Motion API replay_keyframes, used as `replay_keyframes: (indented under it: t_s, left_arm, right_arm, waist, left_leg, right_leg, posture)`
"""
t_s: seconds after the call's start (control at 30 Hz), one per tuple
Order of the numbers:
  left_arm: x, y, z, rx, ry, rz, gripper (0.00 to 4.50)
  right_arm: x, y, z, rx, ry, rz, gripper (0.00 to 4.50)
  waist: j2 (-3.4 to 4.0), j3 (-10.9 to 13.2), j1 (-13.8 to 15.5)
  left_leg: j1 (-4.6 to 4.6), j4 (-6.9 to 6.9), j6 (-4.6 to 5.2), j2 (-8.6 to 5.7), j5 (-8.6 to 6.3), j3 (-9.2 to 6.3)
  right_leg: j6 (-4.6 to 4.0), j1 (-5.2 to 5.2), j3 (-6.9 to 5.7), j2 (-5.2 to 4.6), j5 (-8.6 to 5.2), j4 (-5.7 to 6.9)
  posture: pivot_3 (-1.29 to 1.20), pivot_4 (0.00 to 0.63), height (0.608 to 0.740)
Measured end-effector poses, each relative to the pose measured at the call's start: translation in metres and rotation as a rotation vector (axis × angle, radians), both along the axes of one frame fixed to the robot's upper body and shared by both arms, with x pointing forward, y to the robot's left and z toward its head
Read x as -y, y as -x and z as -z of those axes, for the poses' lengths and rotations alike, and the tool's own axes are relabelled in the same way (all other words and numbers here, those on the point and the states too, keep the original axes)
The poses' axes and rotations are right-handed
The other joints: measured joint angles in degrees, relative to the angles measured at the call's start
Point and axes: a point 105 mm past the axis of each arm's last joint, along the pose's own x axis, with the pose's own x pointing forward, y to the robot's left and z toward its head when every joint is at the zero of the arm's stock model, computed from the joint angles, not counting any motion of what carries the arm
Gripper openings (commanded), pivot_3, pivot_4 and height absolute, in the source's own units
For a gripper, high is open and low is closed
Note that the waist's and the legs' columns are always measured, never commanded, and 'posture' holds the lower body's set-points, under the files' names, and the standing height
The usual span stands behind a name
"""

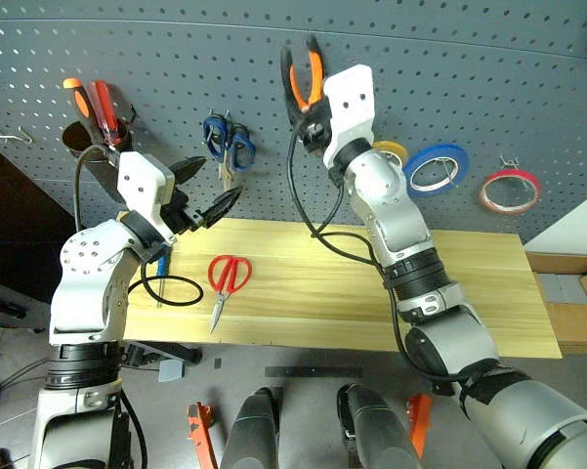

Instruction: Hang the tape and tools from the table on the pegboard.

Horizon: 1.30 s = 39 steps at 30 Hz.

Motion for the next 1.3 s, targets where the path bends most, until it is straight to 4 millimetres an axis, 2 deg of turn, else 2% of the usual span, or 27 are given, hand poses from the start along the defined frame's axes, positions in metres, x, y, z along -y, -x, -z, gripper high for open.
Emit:
replay_keyframes:
  t_s: [0.07,0.27,0.33,0.43,0.47,0.63,0.73,0.87,0.97,1.1,1.3]
  left_arm:
    - [-0.001,-0.004,0.001,-0.005,0.015,-0.02,3.9]
    - [-0.001,-0.008,0.006,-0.016,0.005,-0.057,3.9]
    - [-0.001,-0.011,0.007,-0.02,0.01,-0.075,3.9]
    - [-0.005,-0.014,0.008,-0.033,0.009,-0.11,3.9]
    - [-0.005,-0.015,0.008,-0.034,0.007,-0.12,3.9]
    - [-0.009,-0.02,0.015,-0.074,0.027,-0.176,3.9]
    - [-0.012,-0.019,0.025,-0.12,0.038,-0.208,3.9]
    - [-0.016,-0.014,0.05,-0.218,0.029,-0.275,3.9]
    - [-0.019,-0.004,0.082,-0.352,0.049,-0.308,4.47]
    - [-0.029,0.004,0.116,-0.515,0.044,-0.428,4.47]
    - [-0.044,0.015,0.175,-0.821,-0.016,-0.626,4.47]
  right_arm:
    - [0.0,-0.003,0.009,-0.021,0.016,0.007,2.68]
    - [0.001,-0.005,0.011,-0.017,0.039,0.037,2.68]
    - [0.003,-0.008,0.016,-0.039,0.058,0.058,3.41]
    - [0.004,-0.011,0.023,-0.066,0.083,0.072,4.29]
    - [0.003,-0.011,0.024,-0.075,0.093,0.072,4.44]
    - [0.013,-0.016,0.048,-0.204,0.17,0.086,4.44]
    - [0.019,-0.011,0.061,-0.263,0.211,0.07,4.44]
    - [0.019,0.01,0.068,-0.318,0.263,-0.021,4.44]
    - [0.021,0.028,0.076,-0.396,0.262,-0.106,4.5]
    - [0.019,0.055,0.085,-0.482,0.268,-0.233,4.5]
    - [0.014,0.1,0.127,-0.671,0.371,-0.412,4.5]
  waist:
    - [0.0,0.0,0.0]
    - [-0.03,-0.2,0.0]
    - [-0.09,-0.3,0.0]
    - [-0.1,-0.3,0.0]
    - [-0.1,-0.3,0.0]
    - [-0.1,-0.4,0.0]
    - [-0.1,-0.4,0.0]
    - [-0.09,-0.4,-0.1]
    - [-0.09,-0.4,-0.1]
    - [-0.09,-0.4,-0.1]
    - [-0.1,-0.4,-0.1]
  left_leg:
    - [0.0,0.0,0.0,0.0,0.0,0.0]
    - [0.0,0.01,0.0,-0.01,0.0,-0.01]
    - [0.01,0.04,0.0,-0.01,0.0,-0.01]
    - [0.04,0.05,-0.03,0.0,0.03,-0.02]
    - [0.04,0.05,-0.07,0.01,0.06,-0.04]
    - [0.09,0.09,-0.04,-0.02,0.19,-0.09]
    - [0.09,0.06,-0.04,0.0,0.19,-0.08]
    - [0.08,0.02,-0.03,0.03,0.18,-0.05]
    - [0.08,0.02,-0.03,0.06,0.18,-0.07]
    - [0.09,0.06,-0.03,0.05,0.18,-0.18]
    - [0.11,0.11,-0.02,0.01,0.18,-0.25]
  right_leg:
    - [0.0,0.0,0.0,0.0,0.0,0.0]
    - [0.0,0.02,-0.01,0.0,0.0,-0.01]
    - [0.0,0.03,-0.01,0.0,0.0,0.0]
    - [-0.08,0.04,-0.01,0.01,0.05,0.05]
    - [-0.12,0.04,-0.03,0.02,0.09,0.06]
    - [-0.18,0.08,-0.05,0.03,0.17,0.23]
    - [-0.18,0.03,-0.04,0.04,0.16,0.25]
    - [-0.18,0.03,-0.03,0.05,0.16,0.15]
    - [-0.18,0.05,-0.04,0.06,0.16,0.07]
    - [-0.17,0.14,-0.11,0.08,0.16,0.09]
    - [-0.17,0.24,-0.16,0.09,0.15,0.06]
  posture:
    - [0.03,0.184,0.74]
    - [0.02,0.185,0.74]
    - [0.02,0.185,0.74]
    - [0.02,0.185,0.74]
    - [0.02,0.185,0.74]
    - [0.01,0.19,0.74]
    - [0.01,0.196,0.74]
    - [0.01,0.208,0.74]
    - [0.0,0.216,0.74]
    - [-0.01,0.225,0.74]
    - [-0.03,0.246,0.74]
